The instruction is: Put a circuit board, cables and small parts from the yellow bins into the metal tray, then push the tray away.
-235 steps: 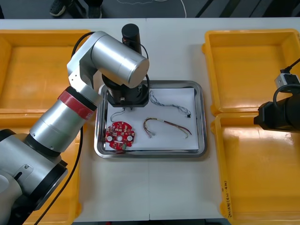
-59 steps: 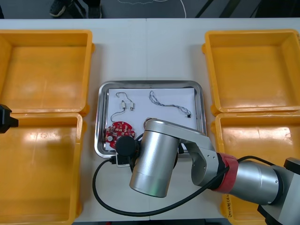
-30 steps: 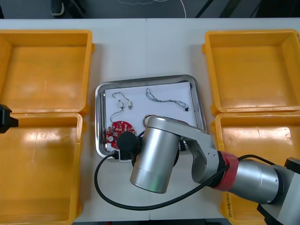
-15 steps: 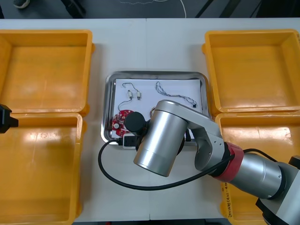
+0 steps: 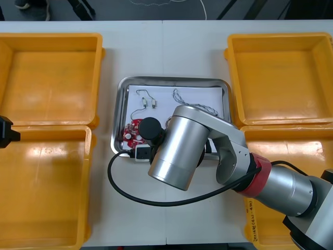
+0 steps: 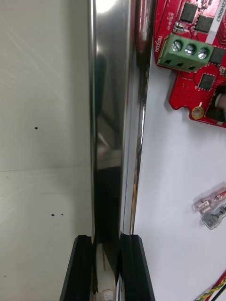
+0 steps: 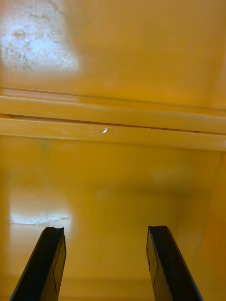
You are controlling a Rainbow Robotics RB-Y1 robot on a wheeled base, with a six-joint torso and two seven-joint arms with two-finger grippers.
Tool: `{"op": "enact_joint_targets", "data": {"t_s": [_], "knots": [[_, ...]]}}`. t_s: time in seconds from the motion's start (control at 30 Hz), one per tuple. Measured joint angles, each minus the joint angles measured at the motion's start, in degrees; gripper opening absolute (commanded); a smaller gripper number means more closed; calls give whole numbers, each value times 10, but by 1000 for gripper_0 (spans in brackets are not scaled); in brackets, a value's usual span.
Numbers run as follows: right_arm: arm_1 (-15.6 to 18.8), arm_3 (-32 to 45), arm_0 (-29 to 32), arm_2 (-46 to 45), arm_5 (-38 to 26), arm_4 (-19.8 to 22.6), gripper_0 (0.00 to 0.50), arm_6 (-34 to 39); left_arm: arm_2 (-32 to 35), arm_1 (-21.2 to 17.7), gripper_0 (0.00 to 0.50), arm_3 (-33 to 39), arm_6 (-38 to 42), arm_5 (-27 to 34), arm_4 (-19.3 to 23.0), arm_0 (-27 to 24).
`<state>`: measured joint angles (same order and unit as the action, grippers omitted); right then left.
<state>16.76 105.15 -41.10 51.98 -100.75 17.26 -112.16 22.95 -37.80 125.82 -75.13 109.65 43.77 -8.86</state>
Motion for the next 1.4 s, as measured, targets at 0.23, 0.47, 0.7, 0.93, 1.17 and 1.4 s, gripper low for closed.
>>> {"op": "enact_joint_targets", "data": {"t_s": [0.23,0.47,0.7,0.93,1.17,1.4], "knots": [[0,-11,-18,-19,0,28,0,0,0,0,500,0,0,0,0,0],[0,-22,-34,-30,14,29,0,0,0,0,500,0,0,0,0,0],[0,-55,-56,-37,47,50,0,0,0,0,500,0,0,0,0,0],[0,-81,-71,-41,79,52,0,0,0,0,500,0,0,0,0,0],[0,-118,-94,-49,94,59,0,-19,0,0,500,0,0,0,0,0],[0,-147,-110,-61,119,68,0,-20,0,0,500,0,0,0,0,0]]}}
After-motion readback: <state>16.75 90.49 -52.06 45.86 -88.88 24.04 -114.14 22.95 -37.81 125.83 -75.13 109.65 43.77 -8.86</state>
